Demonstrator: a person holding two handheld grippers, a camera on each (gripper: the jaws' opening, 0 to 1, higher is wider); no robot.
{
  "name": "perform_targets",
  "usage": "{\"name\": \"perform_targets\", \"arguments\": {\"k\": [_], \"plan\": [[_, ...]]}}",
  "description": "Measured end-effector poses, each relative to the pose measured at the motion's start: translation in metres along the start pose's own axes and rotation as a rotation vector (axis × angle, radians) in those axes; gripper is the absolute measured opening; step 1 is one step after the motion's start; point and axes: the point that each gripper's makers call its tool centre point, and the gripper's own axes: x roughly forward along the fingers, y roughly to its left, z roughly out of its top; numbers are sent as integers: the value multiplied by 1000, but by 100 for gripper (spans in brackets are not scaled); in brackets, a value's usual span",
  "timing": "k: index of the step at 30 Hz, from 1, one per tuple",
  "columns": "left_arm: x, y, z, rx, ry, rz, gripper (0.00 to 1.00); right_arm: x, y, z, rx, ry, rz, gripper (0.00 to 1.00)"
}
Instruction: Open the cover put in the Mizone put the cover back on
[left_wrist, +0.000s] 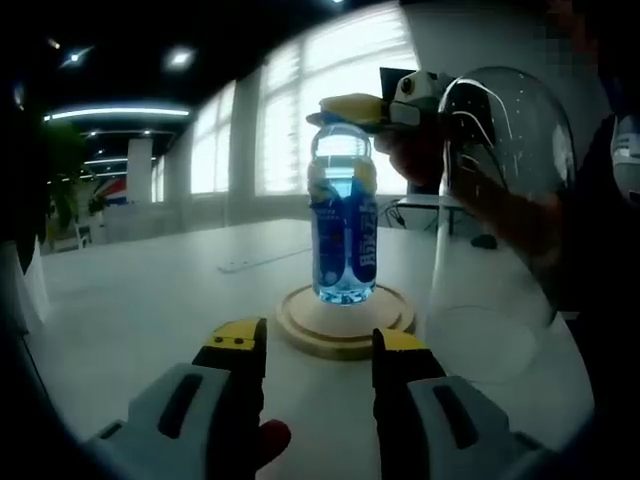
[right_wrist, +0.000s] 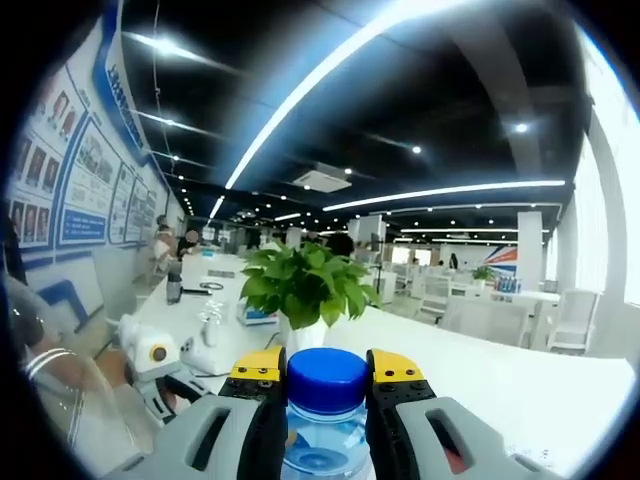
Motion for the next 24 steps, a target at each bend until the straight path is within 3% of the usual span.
{"name": "perform_targets", "arguments": {"k": [11,12,14,16,24], "plan": [[0,0,0,3,1,2,36,-1,2,-19,23,27,-5,23],[0,0,0,2,2,2,36,-2,-1,-11,31,-25,-19,23],[0,1,0,3,2,2,36,-3,1,-17,29,13,-6,23],[0,1,0,3,3,1,36,2,-13,-14,47,-9,-13,23],[2,-3,-6,13,24,-11,36,5,-13,-10,46,-27,-15,23]]}}
